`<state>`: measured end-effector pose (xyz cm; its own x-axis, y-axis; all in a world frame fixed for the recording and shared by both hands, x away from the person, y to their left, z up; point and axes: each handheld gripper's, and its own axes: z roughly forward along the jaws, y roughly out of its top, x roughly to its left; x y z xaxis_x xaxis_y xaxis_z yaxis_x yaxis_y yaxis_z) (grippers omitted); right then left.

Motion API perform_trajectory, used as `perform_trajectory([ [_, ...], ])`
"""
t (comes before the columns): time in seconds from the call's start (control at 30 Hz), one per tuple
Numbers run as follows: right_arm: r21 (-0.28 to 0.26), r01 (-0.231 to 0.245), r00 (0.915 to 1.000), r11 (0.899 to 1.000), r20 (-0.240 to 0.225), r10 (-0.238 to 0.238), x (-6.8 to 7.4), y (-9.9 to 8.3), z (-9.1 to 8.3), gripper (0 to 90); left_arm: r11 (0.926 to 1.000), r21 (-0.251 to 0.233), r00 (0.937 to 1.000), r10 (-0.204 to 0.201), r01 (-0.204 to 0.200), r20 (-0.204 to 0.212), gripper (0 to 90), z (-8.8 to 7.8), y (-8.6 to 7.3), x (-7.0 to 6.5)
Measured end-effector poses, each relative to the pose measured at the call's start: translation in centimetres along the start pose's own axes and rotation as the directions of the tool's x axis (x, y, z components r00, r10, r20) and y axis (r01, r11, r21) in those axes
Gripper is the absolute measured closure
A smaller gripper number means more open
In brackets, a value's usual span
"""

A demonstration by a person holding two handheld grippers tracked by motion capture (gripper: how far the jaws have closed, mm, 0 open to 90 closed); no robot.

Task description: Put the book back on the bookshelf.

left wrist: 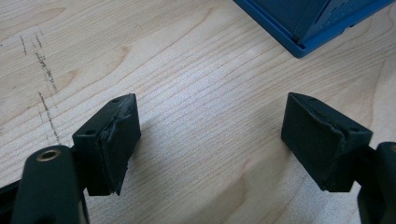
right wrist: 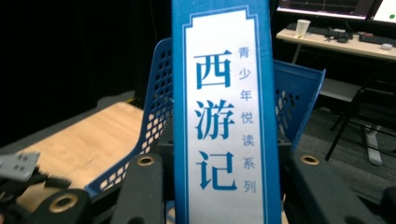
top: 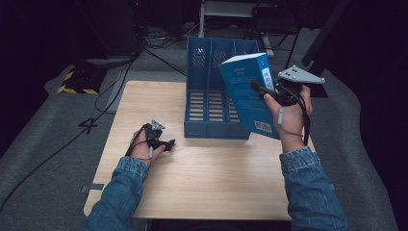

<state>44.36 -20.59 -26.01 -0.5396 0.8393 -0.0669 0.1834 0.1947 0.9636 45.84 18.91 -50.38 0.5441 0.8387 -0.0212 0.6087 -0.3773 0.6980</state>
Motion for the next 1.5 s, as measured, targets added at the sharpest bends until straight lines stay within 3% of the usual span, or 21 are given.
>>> perform_trajectory([
  [0.3, 0.007, -0.113, 0.9935, 0.994, 0.007, 0.113, -2.6, 0.7, 2.5, 61.9, 1.0, 0.001, 1.0, 0.0, 0.0, 0.0, 20.2, 0.0, 0.0, 0.0],
  [0.47, 0.006, -0.131, 0.9908, 0.991, 0.035, 0.131, -3.3, 1.1, 3.0, 61.9, 1.0, 0.004, 1.0, 0.0, 0.0, 0.003, 20.2, 0.0, 0.0, 0.0],
  [0.6, -0.024, -0.175, 0.9832, 0.984, 0.049, 0.176, -4.4, 1.3, 3.4, 61.9, 1.0, 0.002, 1.0, 0.0, 0.0, 0.001, 20.2, 0.0, 0.0, 0.0],
  [0.8, -0.044, -0.252, 0.9648, 0.967, 0.064, 0.255, -5.9, 1.4, 4.3, 61.9, 1.0, 0.004, 1.0, -0.001, 0.0, 0.004, 20.2, 0.0, 0.0, 0.0],
  [0.83, -0.044, -0.252, 0.9648, 0.967, 0.064, 0.255, -5.9, 1.4, 4.3, 61.9, 1.0, 0.004, 1.0, -0.001, 0.0, 0.004, 20.2, 0.0, 0.0, 0.0],
  [0.87, -0.04, -0.276, 0.9572, 0.96, 0.08, 0.278, -6.3, 1.5, 4.7, 61.9, 1.0, 0.001, 1.0, -0.006, 0.006, 0.003, 20.2, 0.0, 0.0, 0.0],
  [0.9, -0.04, -0.276, 0.9572, 0.96, 0.08, 0.278, -6.3, 1.5, 4.7, 61.9, 1.0, 0.001, 1.0, -0.006, 0.006, 0.003, 20.2, 0.0, 0.0, 0.0],
  [0.93, -0.046, -0.302, 0.9481, 0.952, 0.09, 0.305, -6.8, 1.5, 5.0, 61.9, 1.0, -0.001, 1.0, -0.005, 0.005, 0.003, 20.2, 0.0, 0.0, 0.0],
  [0.97, -0.046, -0.302, 0.9481, 0.952, 0.09, 0.305, -6.8, 1.5, 5.0, 61.9, 1.0, 0.0, 1.0, -0.001, 0.001, 0.002, 20.2, 0.0, 0.0, 0.0],
  [1.0, -0.052, -0.324, 0.9393, 0.945, 0.102, 0.328, -7.2, 1.5, 5.2, 61.9, 1.0, 0.001, 1.0, 0.001, -0.001, 0.0, 20.2, 0.0, 0.0, 0.0],
  [1.03, -0.053, -0.332, 0.9356, 0.942, 0.108, 0.336, -7.4, 1.5, 5.4, 61.9, 1.0, 0.001, 1.0, 0.001, -0.001, 0.0, 20.2, 0.0, 0.0, 0.0],
  [1.23, -0.052, -0.327, 0.9322, 0.944, 0.146, 0.331, -7.7, 1.6, 5.6, 61.8, 1.0, 0.0, 1.0, 0.0, 0.0, 0.002, 20.2, 0.0, 0.0, 0.0],
  [1.4, -0.074, -0.38, 0.9122, 0.922, 0.135, 0.387, -8.6, 1.3, 5.1, 61.8, 1.0, 0.0, 1.0, 0.004, -0.004, -0.002, 20.2, 0.0, 0.0, 0.0],
  [1.5, -0.071, -0.381, 0.9117, 0.922, 0.138, 0.387, -8.6, 1.4, 5.1, 61.8, 1.0, 0.001, 1.0, 0.0, 0.0, 0.0, 20.2, 0.0, 0.0, 0.0],
])
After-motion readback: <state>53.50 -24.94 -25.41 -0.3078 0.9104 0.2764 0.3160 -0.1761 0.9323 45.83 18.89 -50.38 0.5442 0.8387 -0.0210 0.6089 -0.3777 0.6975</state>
